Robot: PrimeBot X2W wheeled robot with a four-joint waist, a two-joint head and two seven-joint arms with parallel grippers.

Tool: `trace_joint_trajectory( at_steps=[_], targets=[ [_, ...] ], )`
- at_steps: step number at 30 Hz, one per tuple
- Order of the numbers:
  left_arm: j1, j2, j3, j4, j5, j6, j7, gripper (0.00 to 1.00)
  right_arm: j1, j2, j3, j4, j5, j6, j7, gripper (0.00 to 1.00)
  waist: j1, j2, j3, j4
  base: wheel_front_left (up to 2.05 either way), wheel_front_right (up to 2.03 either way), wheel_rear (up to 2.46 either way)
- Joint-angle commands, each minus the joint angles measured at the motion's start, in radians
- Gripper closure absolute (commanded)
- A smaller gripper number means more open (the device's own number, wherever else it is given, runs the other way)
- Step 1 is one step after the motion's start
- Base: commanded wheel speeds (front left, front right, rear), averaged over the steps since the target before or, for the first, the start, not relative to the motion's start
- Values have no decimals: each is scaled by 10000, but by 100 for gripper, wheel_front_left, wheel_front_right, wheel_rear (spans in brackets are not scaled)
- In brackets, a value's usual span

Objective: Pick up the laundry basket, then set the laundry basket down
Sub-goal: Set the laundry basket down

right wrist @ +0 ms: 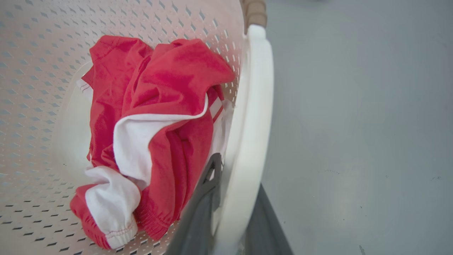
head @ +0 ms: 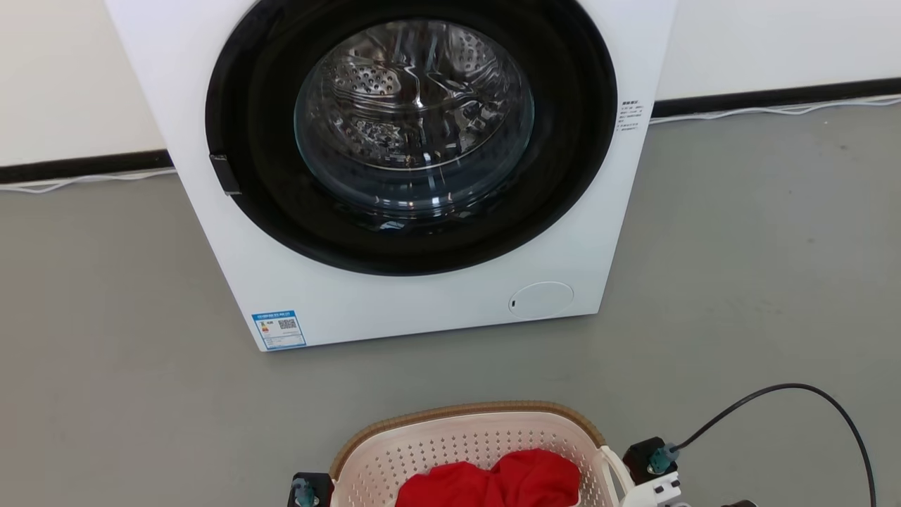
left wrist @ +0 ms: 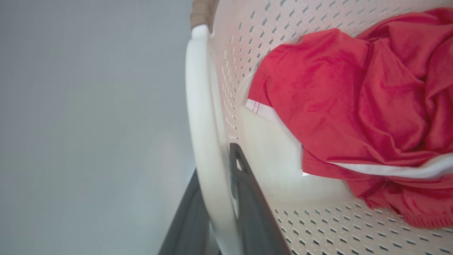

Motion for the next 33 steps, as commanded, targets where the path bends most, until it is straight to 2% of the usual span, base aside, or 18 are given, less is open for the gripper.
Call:
trace_joint_trajectory(
  at_steps=[1, 11, 19, 27, 33],
  targets=[
    [-306, 12, 111, -167, -84, 86, -235, 100, -229, 342, 219, -267, -10, 209, -254, 100, 1, -1, 115, 25, 0, 0, 0],
    [-1260, 17, 175, 17, -79, 57, -399, 100, -921, 342, 19, -360, -125, 209, -683, 100, 1, -1, 1236, 87, 0, 0, 0],
    [-2784, 230, 239, 238, 55, 74, -377, 100, -2200, 342, -377, -189, -251, 209, -1102, 100, 1, -1, 3195, 82, 0, 0, 0],
    [-4456, 227, 252, 318, 268, 172, -576, 100, -3662, 342, -861, 245, -614, 209, -2027, 100, 1, -1, 5309, 330, 0, 0, 0],
    [-5830, 204, 358, 287, 431, 259, -1355, 100, -4788, 342, -1188, 557, -1041, 209, -2931, 100, 1, -1, 6961, 665, 0, 0, 0]
  ],
)
